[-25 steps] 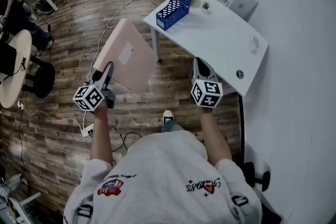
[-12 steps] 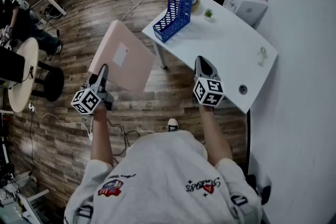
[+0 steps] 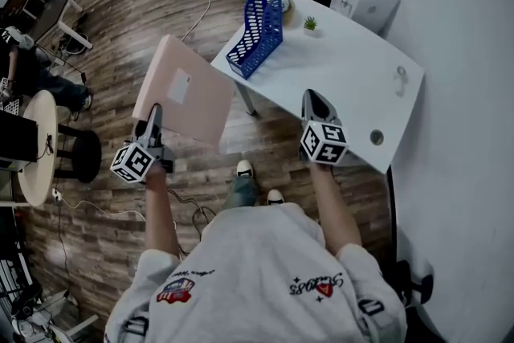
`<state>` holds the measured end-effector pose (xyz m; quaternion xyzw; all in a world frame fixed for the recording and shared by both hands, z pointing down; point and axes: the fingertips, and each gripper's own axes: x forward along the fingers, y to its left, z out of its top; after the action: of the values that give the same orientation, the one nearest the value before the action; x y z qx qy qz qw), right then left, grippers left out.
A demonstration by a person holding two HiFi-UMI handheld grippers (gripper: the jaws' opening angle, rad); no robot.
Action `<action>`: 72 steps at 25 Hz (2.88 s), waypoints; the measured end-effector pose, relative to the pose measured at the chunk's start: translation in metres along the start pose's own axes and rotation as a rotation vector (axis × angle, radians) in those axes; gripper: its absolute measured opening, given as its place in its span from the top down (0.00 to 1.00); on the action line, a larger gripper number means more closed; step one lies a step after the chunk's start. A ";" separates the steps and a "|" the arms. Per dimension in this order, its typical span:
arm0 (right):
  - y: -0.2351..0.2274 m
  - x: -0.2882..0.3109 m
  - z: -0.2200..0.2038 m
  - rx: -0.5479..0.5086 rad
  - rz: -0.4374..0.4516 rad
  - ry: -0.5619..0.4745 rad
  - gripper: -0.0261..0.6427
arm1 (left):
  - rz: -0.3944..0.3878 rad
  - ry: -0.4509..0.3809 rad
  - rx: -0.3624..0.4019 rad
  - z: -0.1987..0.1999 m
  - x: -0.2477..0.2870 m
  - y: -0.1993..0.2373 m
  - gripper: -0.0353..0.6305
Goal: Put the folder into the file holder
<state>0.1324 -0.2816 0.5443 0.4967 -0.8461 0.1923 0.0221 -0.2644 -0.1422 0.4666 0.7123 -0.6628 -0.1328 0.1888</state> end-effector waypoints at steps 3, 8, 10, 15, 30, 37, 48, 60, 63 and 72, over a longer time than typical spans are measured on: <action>0.002 0.020 0.003 -0.012 -0.034 -0.004 0.96 | -0.025 0.005 -0.018 0.003 0.026 0.024 0.72; 0.025 0.070 0.016 -0.038 -0.076 -0.017 0.96 | -0.071 0.007 -0.028 0.026 0.076 0.071 0.72; 0.038 0.085 0.021 -0.056 -0.087 -0.023 0.96 | -0.090 0.005 -0.027 0.039 0.090 0.088 0.72; 0.060 0.109 0.036 -0.083 -0.120 -0.050 0.96 | -0.145 0.003 -0.013 0.066 0.127 0.117 0.72; 0.034 0.140 0.053 -0.056 -0.197 -0.089 0.96 | -0.251 -0.130 -0.066 0.125 0.196 0.111 0.72; 0.018 0.130 0.053 -0.047 -0.236 -0.103 0.96 | -0.335 -0.208 0.042 0.158 0.211 0.066 0.72; 0.003 0.104 0.049 -0.023 -0.284 -0.128 0.96 | -0.480 -0.290 0.070 0.189 0.221 0.000 0.73; -0.022 0.070 0.058 -0.026 -0.357 -0.152 0.96 | -0.555 -0.258 0.149 0.164 0.258 -0.055 0.73; -0.032 0.058 0.057 -0.024 -0.379 -0.153 0.96 | -0.550 -0.238 0.191 0.148 0.264 -0.061 0.73; -0.042 0.049 0.049 -0.007 -0.413 -0.148 0.96 | -0.535 -0.169 0.267 0.107 0.291 -0.065 0.73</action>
<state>0.1511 -0.3578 0.5225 0.6721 -0.7264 0.1437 0.0007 -0.2281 -0.4380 0.3601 0.8665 -0.4766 -0.1484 -0.0038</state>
